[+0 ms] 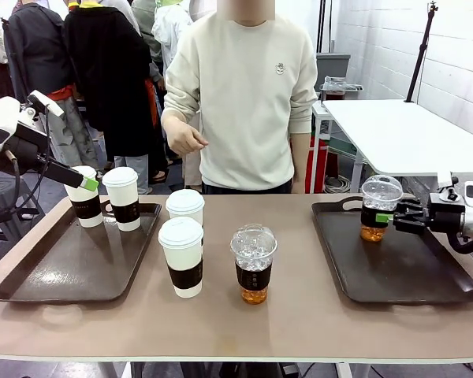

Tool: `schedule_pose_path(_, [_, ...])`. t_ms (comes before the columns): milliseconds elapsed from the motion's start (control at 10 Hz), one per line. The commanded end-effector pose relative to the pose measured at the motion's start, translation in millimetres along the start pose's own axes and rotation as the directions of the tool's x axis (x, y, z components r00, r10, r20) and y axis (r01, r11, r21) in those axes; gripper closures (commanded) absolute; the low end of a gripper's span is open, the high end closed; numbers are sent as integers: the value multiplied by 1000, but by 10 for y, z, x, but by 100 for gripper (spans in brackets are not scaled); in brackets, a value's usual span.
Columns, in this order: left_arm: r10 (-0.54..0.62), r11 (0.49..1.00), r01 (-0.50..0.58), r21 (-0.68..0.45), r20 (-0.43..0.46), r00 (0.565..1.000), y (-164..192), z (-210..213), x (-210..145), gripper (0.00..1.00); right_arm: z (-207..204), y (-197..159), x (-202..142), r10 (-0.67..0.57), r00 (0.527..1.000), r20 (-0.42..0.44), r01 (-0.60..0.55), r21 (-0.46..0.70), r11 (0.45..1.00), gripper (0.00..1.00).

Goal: Distribute the coffee onto the tray.
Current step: Pick up one iced Americano and place it on the right Handle tray.

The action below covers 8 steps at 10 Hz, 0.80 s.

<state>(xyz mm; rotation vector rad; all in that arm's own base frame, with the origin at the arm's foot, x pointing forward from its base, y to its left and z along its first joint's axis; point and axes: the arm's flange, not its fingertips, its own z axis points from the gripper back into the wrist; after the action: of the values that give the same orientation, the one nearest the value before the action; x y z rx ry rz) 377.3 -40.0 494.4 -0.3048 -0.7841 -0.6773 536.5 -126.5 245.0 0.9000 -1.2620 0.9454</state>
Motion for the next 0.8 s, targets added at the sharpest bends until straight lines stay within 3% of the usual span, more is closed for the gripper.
schedule_pose_path(0, [4,1000,-4,-7,0,1000,14,0,-11,0,-83,-163,-20,-51,998,42,53,-45,998,36])
schedule_pose_path(600, [4,1000,-4,-7,0,1000,14,0,-11,0,-150,-280,45,-66,997,44,68,-51,996,36])
schedule_pose_path(700, [4,1000,-4,-7,0,1000,14,0,-11,0,-144,-267,45,-76,997,33,78,-50,996,19])
